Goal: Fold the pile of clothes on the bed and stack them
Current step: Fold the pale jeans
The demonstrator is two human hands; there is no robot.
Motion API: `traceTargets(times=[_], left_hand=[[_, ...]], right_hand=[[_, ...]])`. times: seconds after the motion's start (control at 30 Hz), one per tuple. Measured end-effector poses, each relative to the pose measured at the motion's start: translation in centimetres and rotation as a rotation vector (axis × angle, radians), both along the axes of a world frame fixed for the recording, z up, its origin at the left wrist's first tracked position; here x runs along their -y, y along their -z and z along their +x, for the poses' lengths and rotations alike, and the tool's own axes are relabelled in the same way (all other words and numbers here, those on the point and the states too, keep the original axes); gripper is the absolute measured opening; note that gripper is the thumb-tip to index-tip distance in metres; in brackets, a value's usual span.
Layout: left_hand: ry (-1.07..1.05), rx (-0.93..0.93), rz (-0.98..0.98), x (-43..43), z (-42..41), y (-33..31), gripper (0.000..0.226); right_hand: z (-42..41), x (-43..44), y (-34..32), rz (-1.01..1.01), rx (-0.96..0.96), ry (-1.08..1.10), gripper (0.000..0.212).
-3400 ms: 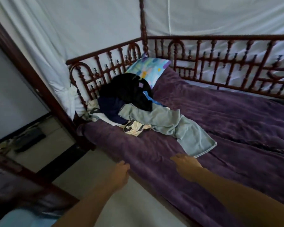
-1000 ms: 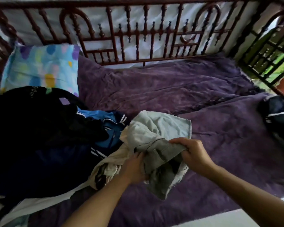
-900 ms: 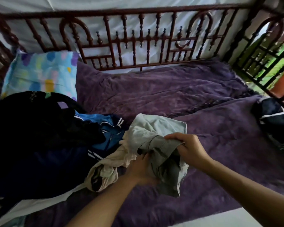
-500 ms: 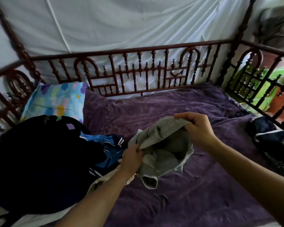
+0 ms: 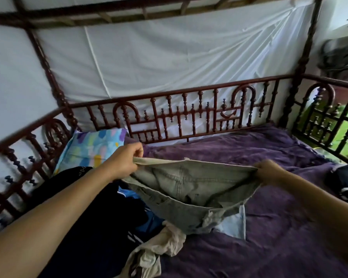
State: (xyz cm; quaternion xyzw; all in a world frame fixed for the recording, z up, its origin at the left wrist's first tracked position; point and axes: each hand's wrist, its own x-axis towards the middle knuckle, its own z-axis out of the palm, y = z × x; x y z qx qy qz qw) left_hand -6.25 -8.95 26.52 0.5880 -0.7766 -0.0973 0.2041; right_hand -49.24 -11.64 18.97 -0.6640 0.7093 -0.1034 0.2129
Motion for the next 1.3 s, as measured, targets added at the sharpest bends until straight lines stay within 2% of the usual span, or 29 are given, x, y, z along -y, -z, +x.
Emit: traceTargets(times=[0.03, 0.1, 0.17, 0.23, 0.3, 0.37, 0.4, 0.47, 0.5, 0.57, 0.63, 0.67, 0.77, 0.83, 0.97, 1.07, 1.17, 1.23, 1.3], left_hand=[[0.021, 0.117, 0.017, -0.1, 1.4, 0.4, 0.037], [0.021, 0.271, 0.04, 0.0, 4.4, 1.2, 0.032], [-0.062, 0.227, 0.007, 0.8, 7.4, 1.1, 0.029], [-0.265, 0.025, -0.04, 2.2, 10.1, 0.0, 0.022], [-0.457, -0.356, -0.022, 3.8, 11.5, -2.1, 0.01], [-0.492, -0.818, 0.118, 5.1, 11.9, -4.6, 0.009], [-0.462, -0.986, 0.164, 5.6, 12.1, -5.9, 0.01], [-0.433, -1.17, 0.109, 6.9, 12.7, -8.7, 0.015], [-0.451, -1.159, -0.009, 7.5, 13.1, -10.1, 0.018], [-0.505, -0.959, -0.313, 8.5, 14.0, -13.2, 0.024], [-0.466, -0.789, -0.558, 9.2, 15.2, -16.9, 0.023], [-0.425, -0.733, -0.653, 9.6, 15.7, -18.9, 0.024], [-0.319, -0.57, -0.87, 11.0, 16.8, -24.8, 0.021], [-0.264, -0.495, -0.931, 11.7, 16.4, -27.2, 0.024], [-0.169, -0.309, -0.865, 14.2, 13.4, -25.2, 0.033], [-0.114, -0.145, -0.658, 16.5, 9.0, -18.9, 0.031], [-0.133, -0.047, -0.399, 18.3, 3.1, -12.3, 0.034], [-0.075, -0.011, -0.254, 19.0, -1.1, -8.7, 0.046], [0.012, 0.024, -0.113, 19.5, -5.3, -6.1, 0.066]], right_hand=[[0.3, 0.2, -1.5, -0.062, 0.091, 0.015, 0.019], [1.7, 0.5, -5.2, -0.22, 0.147, 0.026, 0.025], [3.6, 0.6, -9.4, -0.319, 0.146, -0.005, 0.026], [5.8, 0.6, -13.4, -0.405, 0.161, -0.029, 0.026], [7.8, 0.4, -16.8, -0.452, 0.258, 0.001, 0.027], [9.8, -0.2, -19.4, -0.44, 0.378, -0.02, 0.028], [10.8, -0.6, -20.4, -0.436, 0.431, -0.039, 0.03], [12.4, -1.5, -22.1, -0.439, 0.522, -0.051, 0.033], [13.1, -2.0, -22.9, -0.439, 0.563, -0.049, 0.032], [14.2, -2.9, -24.7, -0.458, 0.62, -0.037, 0.026], [14.9, -4.0, -26.9, -0.513, 0.632, -0.029, 0.02], [15.1, -4.6, -28.2, -0.55, 0.624, -0.027, 0.023], [14.8, -6.0, -31.6, -0.573, 0.787, -0.057, 0.04], [14.5, -6.6, -32.6, -0.518, 0.845, -0.095, 0.043], [12.6, -6.7, -29.2, -0.364, 0.89, -0.051, 0.045], [10.5, -6.8, -22.3, -0.308, 0.984, 0.168, 0.029], [8.5, -7.5, -14.6, -0.318, 1.01, 0.426, 0.022], [6.5, -8.2, -10.6, -0.38, 1.035, 0.515, 0.031], [3.7, -9.0, -7.4, -0.372, 1.029, 0.442, 0.033]])
